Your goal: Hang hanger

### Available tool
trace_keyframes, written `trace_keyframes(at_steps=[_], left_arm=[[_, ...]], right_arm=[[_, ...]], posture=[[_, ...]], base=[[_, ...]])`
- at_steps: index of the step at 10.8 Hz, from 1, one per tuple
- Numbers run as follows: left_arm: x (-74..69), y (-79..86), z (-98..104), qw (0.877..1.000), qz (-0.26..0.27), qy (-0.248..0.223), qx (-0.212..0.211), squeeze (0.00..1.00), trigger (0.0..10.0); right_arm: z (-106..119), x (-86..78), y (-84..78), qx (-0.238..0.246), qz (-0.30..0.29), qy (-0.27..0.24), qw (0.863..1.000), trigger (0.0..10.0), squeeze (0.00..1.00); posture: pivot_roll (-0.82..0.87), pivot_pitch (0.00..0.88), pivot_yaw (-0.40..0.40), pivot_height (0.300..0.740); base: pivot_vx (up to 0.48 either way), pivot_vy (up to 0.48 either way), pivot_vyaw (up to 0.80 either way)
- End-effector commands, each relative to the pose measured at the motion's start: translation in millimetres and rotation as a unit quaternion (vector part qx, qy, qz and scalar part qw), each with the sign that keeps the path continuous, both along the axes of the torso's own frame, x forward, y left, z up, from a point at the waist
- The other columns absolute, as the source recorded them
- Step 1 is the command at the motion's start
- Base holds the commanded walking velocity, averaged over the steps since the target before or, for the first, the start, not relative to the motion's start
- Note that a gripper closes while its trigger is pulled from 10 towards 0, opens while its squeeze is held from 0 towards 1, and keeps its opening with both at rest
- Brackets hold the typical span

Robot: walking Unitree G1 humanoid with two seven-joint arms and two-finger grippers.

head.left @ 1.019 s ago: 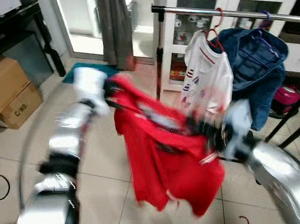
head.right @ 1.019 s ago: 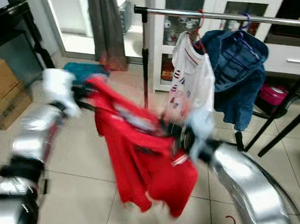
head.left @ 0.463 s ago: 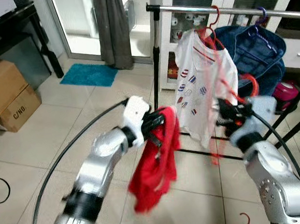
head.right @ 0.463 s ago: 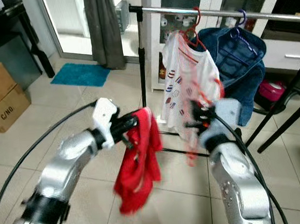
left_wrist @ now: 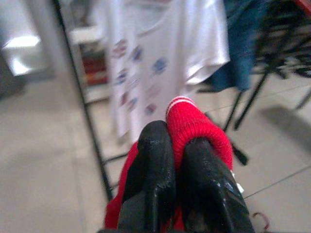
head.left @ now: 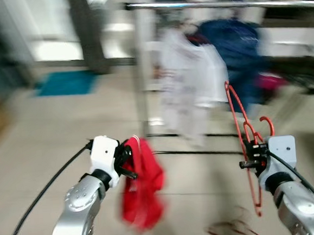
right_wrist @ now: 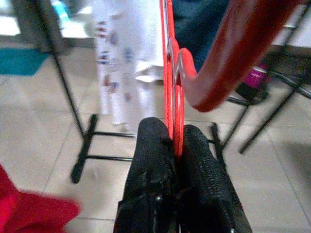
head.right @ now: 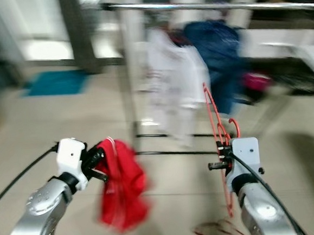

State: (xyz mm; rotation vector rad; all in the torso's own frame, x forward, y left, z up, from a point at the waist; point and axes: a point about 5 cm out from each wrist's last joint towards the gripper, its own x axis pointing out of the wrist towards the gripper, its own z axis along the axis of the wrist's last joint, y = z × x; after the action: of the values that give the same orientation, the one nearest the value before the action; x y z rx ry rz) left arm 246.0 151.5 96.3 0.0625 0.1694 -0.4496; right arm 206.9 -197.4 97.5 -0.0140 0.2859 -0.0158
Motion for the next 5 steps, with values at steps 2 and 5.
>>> trace_keyframes(at_steps=[2,5], left_arm=[[7.5,-9.7,10.9,0.999,-0.017,-0.031,-0.008,0.00,10.0],[7.5,-18.7,14.8,0.999,-0.022,-0.039,-0.008,0.00,10.0]], right_arm=[[7.2,-5.2,-8.7,-0.016,-0.043,-0.035,0.998,10.0,0.00],[3.4,-10.7,-0.1,0.071,-0.066,0.001,0.995,10.0,0.00]], posture=[[-0.13,0.022,0.038,0.740],[-0.13,0.027,0.040,0.740]], base=[[0.000,0.000,-0.80],[0.000,0.000,-0.77]])
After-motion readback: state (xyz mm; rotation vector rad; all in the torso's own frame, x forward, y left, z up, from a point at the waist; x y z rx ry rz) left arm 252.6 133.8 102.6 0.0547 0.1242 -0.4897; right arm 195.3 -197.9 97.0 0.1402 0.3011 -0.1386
